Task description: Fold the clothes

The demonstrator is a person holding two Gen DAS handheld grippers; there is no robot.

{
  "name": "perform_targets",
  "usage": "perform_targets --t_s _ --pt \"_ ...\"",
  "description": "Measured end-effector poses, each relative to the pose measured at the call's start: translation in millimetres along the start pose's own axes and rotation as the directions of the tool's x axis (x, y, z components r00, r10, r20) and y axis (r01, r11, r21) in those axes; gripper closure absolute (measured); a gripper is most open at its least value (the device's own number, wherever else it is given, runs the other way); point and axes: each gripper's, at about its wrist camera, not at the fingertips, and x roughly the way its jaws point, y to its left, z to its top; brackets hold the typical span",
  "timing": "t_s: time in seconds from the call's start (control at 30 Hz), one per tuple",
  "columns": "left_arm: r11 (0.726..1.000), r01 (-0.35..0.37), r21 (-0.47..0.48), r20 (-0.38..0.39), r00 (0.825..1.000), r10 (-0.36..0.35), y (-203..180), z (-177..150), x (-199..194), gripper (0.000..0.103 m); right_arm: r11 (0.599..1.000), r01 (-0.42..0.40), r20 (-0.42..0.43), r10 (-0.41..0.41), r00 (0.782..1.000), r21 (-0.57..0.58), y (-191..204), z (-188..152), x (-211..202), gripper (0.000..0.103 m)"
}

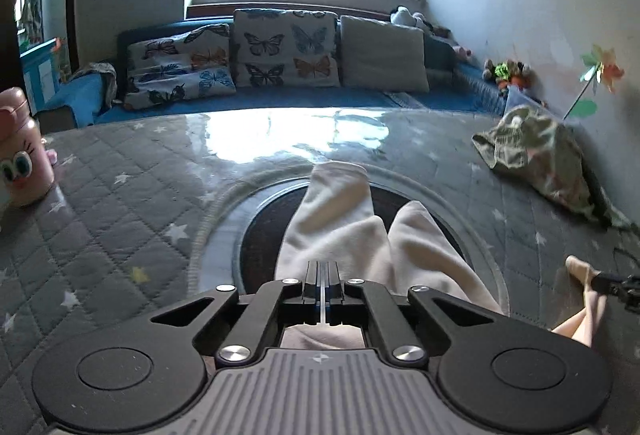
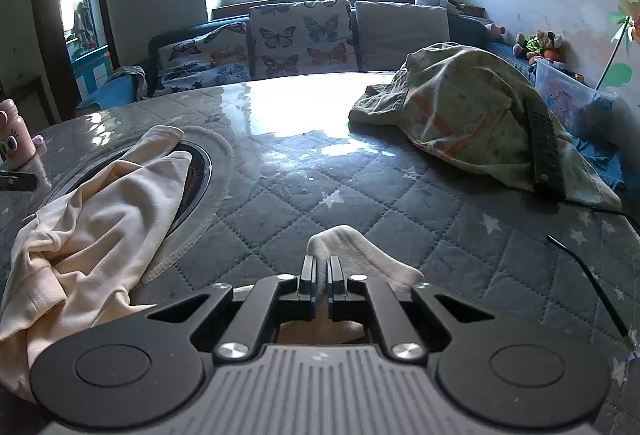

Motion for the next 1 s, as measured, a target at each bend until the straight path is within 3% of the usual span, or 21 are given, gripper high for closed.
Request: perform_targets --t_s 0.13,0.2,0.27,0.33,0.5,0.63,0.8,1.0 --pt "1.000 0.018 0.008 -0.017 1.000 -0.018 -7.8 1.7 2.9 0.096 1.000 0.000 -0.007 0.000 1.000 0.006 1.8 -1.7 1.7 0.099" --pt "0.999 0.031 0.034 -0.029 0.999 -0.030 -20.2 0.0 8.7 0.087 1.000 -0.001 -0.013 0.001 1.000 0.014 0.4 -3.0 2.5 0.099" --pt "0.997 0.043 0.059 -0.041 0.998 -0.041 -32.0 -1.7 15.4 0.062 1.000 0.000 -0.016 0.000 1.000 0.022 -1.5 -3.8 2.9 0.098" --pt "0.997 0.037 0.067 -0.047 0.998 -0.034 -35.9 -1.1 23.7 0.057 1.000 -0.002 -0.019 0.003 1.000 0.028 -3.4 -4.3 3.3 0.098" --pt "0.996 0.021 0.085 -0.064 0.998 -0.015 -45.8 0.5 44.5 0.059 0.999 -0.007 -0.022 0.008 1.000 0.032 -5.7 -4.7 5.3 0.097" --pt "0.996 0.012 0.087 -0.071 0.997 -0.006 -47.6 0.3 55.5 0.093 0.999 -0.009 -0.031 0.010 0.999 0.039 -7.6 -6.1 10.0 0.097" --pt "0.999 0.016 0.048 -0.031 0.999 -0.015 -33.7 -2.3 43.4 0.099 0.999 -0.010 -0.031 0.012 0.999 0.042 -7.9 -6.8 11.2 0.097" --pt "1.000 0.002 -0.031 0.069 0.998 0.000 1.6 -2.4 -10.3 0.100 0.999 -0.004 -0.017 0.005 1.000 0.038 -7.2 -4.7 7.9 0.097"
